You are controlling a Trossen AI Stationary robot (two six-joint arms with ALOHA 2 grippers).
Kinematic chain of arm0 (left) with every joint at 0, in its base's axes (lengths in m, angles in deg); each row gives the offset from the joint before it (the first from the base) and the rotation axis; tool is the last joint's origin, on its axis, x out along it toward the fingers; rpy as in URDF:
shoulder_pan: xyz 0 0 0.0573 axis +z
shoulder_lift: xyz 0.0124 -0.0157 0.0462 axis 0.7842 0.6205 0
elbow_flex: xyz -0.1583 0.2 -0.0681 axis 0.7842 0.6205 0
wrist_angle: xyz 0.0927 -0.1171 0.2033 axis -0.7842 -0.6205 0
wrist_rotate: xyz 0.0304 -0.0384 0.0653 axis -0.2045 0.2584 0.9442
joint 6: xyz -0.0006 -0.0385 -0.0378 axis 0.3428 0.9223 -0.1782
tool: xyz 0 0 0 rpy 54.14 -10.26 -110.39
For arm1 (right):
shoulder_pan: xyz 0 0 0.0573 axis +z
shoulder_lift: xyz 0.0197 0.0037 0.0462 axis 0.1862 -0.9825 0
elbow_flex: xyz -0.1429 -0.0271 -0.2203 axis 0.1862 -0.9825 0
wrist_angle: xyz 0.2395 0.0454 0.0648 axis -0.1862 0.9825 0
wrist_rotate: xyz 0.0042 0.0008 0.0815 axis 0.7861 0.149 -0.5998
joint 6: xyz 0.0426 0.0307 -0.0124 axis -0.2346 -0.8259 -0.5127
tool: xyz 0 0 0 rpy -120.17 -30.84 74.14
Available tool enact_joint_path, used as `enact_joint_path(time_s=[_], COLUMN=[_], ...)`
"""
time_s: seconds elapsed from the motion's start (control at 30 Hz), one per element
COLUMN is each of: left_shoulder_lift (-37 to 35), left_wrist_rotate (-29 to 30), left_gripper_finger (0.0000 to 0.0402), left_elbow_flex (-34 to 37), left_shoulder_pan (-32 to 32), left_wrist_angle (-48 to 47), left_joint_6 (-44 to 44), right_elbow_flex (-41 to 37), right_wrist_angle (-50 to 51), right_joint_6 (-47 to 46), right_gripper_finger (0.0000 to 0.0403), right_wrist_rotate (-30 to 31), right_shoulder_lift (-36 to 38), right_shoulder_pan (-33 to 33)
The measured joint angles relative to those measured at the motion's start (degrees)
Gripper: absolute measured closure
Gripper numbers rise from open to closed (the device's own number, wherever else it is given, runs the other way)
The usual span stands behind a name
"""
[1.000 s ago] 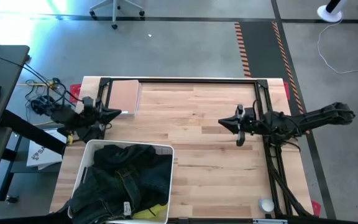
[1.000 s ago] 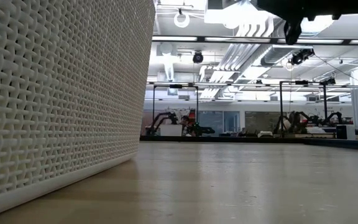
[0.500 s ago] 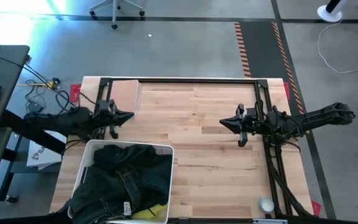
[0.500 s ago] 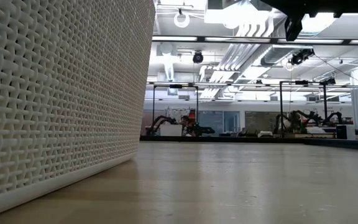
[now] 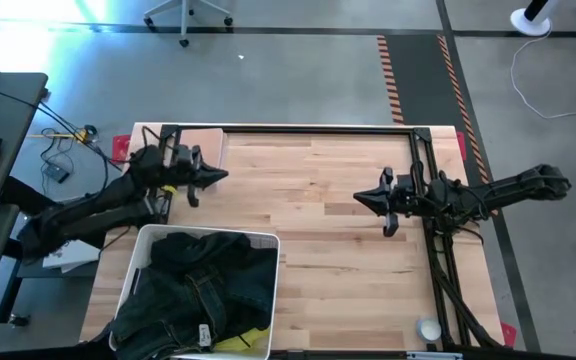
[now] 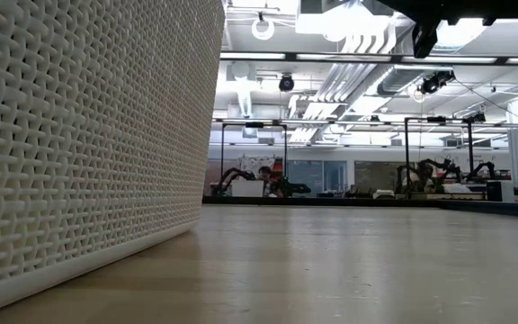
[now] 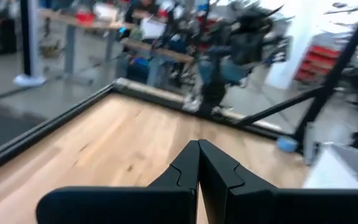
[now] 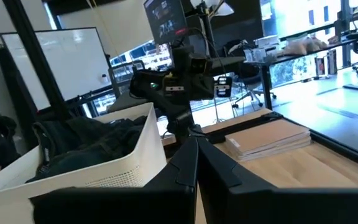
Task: Sort clothes
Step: Return to Home Position
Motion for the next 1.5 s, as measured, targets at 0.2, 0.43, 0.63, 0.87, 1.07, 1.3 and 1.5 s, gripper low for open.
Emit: enact_joint_path(time_s=[0.2, 0.43, 0.63, 0.87, 1.07, 1.3, 1.5], left_shoulder_lift=[-12.27, -23.69, -23.94, -23.93, -23.93, -23.95, -23.95], left_wrist_rotate=[0.39, 5.95, 10.63, 14.56, 15.42, 18.4, 19.21], left_gripper_finger=[0.0402, 0.0401, 0.0402, 0.0401, 0.0401, 0.0401, 0.0401], left_elbow_flex=[3.84, 10.46, 14.87, 16.5, 16.38, 16.38, 16.43], left_shoulder_pan=[-3.47, -9.02, -14.11, -20.25, -22.52, -22.64, -22.64], left_wrist_angle=[0.22, 3.61, 7.4, 9.14, 7.09, 6.83, 6.94], left_joint_6=[0.64, 4.31, 3.59, 2.39, -0.83, -2.69, -3.04], right_elbow_flex=[0.0, 0.0, 0.0, -0.01, -5.06, -20.67, -22.24], right_wrist_angle=[-0.02, -3.01, -11.7, -18.19, -32.34, -60.76, -63.58], right_joint_6=[-0.42, -0.6, 1.37, 2.83, 4.54, 5.39, 7.58], right_gripper_finger=[0.0403, 0.0403, 0.0403, 0.0403, 0.0403, 0.0403, 0.0403], right_wrist_rotate=[3.35, 10.02, 11.7, 11.0, 4.92, 12.3, 3.14], right_shoulder_lift=[-0.02, -2.79, -10.97, -19.6, -24.58, -27.91, -27.35], right_shoulder_pan=[3.73, 8.9, 10.83, 10.87, 11.22, 12.22, 10.58])
